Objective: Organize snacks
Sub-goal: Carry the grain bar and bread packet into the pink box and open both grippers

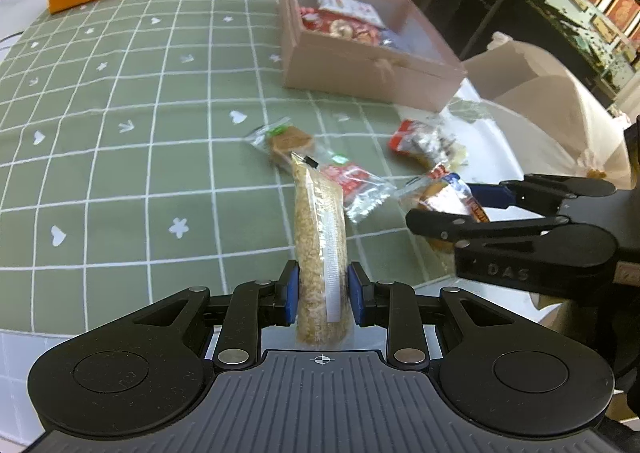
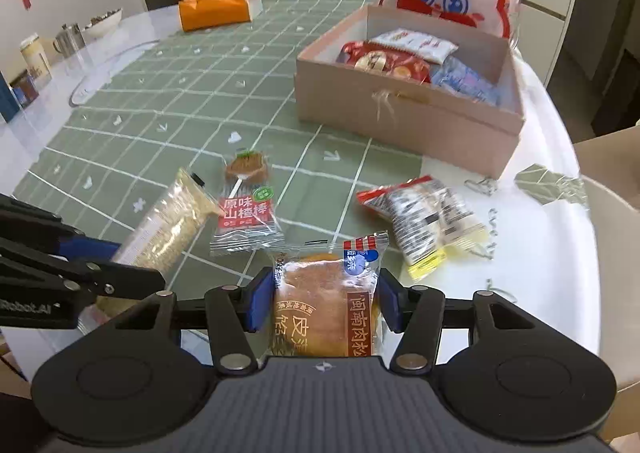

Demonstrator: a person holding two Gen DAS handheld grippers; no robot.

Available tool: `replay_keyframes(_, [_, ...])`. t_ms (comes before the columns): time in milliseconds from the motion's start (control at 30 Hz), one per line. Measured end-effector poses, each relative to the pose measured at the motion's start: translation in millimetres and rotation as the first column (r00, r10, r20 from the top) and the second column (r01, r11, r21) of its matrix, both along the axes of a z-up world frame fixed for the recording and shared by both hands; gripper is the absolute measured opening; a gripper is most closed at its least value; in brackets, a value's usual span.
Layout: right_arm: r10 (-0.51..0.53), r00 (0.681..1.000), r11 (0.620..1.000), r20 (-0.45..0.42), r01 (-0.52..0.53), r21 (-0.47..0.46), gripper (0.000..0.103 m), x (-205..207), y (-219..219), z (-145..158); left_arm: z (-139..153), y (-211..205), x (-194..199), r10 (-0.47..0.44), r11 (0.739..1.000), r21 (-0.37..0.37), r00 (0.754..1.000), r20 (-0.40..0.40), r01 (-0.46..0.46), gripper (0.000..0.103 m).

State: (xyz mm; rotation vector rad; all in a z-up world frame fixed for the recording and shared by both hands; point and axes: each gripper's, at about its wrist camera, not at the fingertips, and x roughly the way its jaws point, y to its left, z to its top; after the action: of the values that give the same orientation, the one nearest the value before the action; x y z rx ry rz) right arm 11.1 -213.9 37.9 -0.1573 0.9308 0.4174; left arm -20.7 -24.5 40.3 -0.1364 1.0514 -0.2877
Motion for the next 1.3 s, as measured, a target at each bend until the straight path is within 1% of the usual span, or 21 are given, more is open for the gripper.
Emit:
replay_keyframes(167, [-0.011, 1.0, 0.999, 0.028, 0.01, 0.035, 0.054, 2.7, -16.6, 30.1, 18.2, -6.9, 6.3, -0.029, 0.999, -0.044, 0.998, 0.048, 0.031, 0.03])
replay_keyframes(267, [-0.023, 0.997, 0.999, 0.07, 0.019, 0.049, 0.054, 10.3, -26.1, 53.5, 34.0, -11.2, 20.7, -0.036, 0.996, -0.075, 0.996, 0.076, 0.042, 0.03])
replay_keyframes(300, [-0.026, 0.995, 0.998, 0.092, 0.021, 0.053, 0.054, 13.9, -29.7, 64.1, 42.5, -11.4, 28.6, -0.035, 0.994, -0.096, 0.995, 0.091, 0.044, 0.03])
replay_keyframes(367, [-0.041, 0.989, 0.997, 0.144, 0.03, 0.073, 0.054, 23.4, -37.7, 89.0, 64.0, -12.4, 49.5, -0.035, 0.99, -0.132, 0.99, 0.135, 0.053, 0.03])
replay_keyframes(500, [-0.081, 0.962, 0.991, 0.262, 0.05, 0.123, 0.054, 63.0, -55.5, 150.9, 104.2, -24.1, 104.7, -0.012, 0.987, -0.156, 0.972, 0.234, 0.05, 0.03])
replay_keyframes(567, [-0.101, 0.951, 0.989, 0.291, 0.064, 0.135, 0.054, 89.2, -61.1, 168.1, 110.2, -34.5, 138.0, -0.005, 0.982, -0.18, 0.967, 0.256, 0.052, 0.03])
replay_keyframes(633, [-0.127, 0.949, 0.987, 0.29, 0.093, 0.129, 0.054, 120.2, -66.7, 174.7, 106.1, -47.6, 175.7, 0.004, 0.975, -0.216, 0.966, 0.258, 0.054, 0.03])
replay_keyframes(700, [-0.152, 0.953, 0.985, 0.262, 0.124, 0.12, 0.054, 151.3, -72.0, 171.3, 87.1, -63.5, 215.3, 0.005, 0.96, -0.272, 0.972, 0.234, 0.061, 0.03])
replay_keyframes(733, [-0.162, 0.956, 0.983, 0.245, 0.135, 0.12, 0.054, 165.7, -75.6, 166.8, 72.4, -69.6, 233.5, 0.001, 0.955, -0.291, 0.979, 0.205, 0.06, 0.03])
replay_keyframes(767, [-0.17, 0.958, 0.982, 0.23, 0.146, 0.118, 0.054, 178.0, -79.3, 160.9, 55.8, -76.0, 250.1, -0.006, 0.952, -0.3, 0.987, 0.161, 0.055, 0.03])
replay_keyframes(800, [-0.177, 0.96, 0.981, 0.215, 0.155, 0.115, 0.054, 188.8, -82.2, 154.3, 40.0, -82.2, 264.2, -0.013, 0.955, -0.292, 0.994, 0.107, 0.044, 0.029])
replay_keyframes(833, [-0.183, 0.963, 0.98, 0.198, 0.163, 0.112, 0.054, 199.0, -85.5, 145.5, 31.5, -86.8, 271.3, 0.0, 0.961, -0.277, 0.997, 0.079, 0.022, 0.029])
replay_keyframes(900, [-0.198, 0.967, 0.977, 0.16, 0.18, 0.117, 0.054, 214.5, -92.6, 127.6, 27.5, -88.4, 267.3, 0.022, 0.96, -0.28, 0.994, 0.108, 0.009, 0.03])
replay_keyframes(967, [-0.187, 0.974, 0.975, 0.125, 0.169, 0.143, 0.054, 225.1, -94.5, 110.1, 30.9, -81.6, 259.6, 0.042, 0.957, -0.289, 0.99, 0.136, -0.002, 0.03])
replay_keyframes(1000, [-0.182, 0.978, 0.974, 0.105, 0.164, 0.158, 0.054, 232.1, -93.9, 101.2, 34.0, -76.7, 253.1, 0.062, 0.961, -0.277, 0.987, 0.147, -0.019, 0.03])
replay_keyframes(1067, [-0.166, 0.985, 0.966, 0.054, 0.151, 0.211, 0.055, 242.7, -91.1, 86.9, 38.3, -64.8, 238.6, 0.106, 0.969, -0.238, 0.981, 0.163, -0.065, 0.03])
replay_keyframes(1133, [-0.165, 0.985, 0.95, -0.05, 0.172, 0.259, 0.056, 259.3, -88.9, 72.0, 41.0, -52.0, 224.9, 0.155, 0.974, -0.188, 0.974, 0.168, -0.123, 0.03])
replay_keyframes(1167, [-0.17, 0.982, 0.945, -0.079, 0.185, 0.269, 0.056, 261.4, -86.4, 67.1, 40.7, -45.6, 218.3, 0.178, 0.975, -0.163, 0.971, 0.16, -0.152, 0.03])
replay_keyframes(1200, [-0.171, 0.981, 0.944, -0.088, 0.189, 0.271, 0.057, 262.8, -83.7, 64.5, 38.0, -39.3, 209.6, 0.2, 0.974, -0.133, 0.969, 0.143, -0.181, 0.03])
replay_keyframes(1267, [-0.173, 0.983, 0.954, -0.056, 0.181, 0.238, 0.061, 255.8, -76.1, 66.4, 31.8, -26.7, 194.9, 0.229, 0.971, -0.096, 0.967, 0.107, -0.219, 0.028])
replay_keyframes(1300, [-0.173, 0.984, 0.961, -0.033, 0.175, 0.215, 0.063, 250.5, -71.2, 68.8, 28.0, -20.9, 186.3, 0.229, 0.969, -0.119, 0.969, 0.096, -0.217, 0.023])
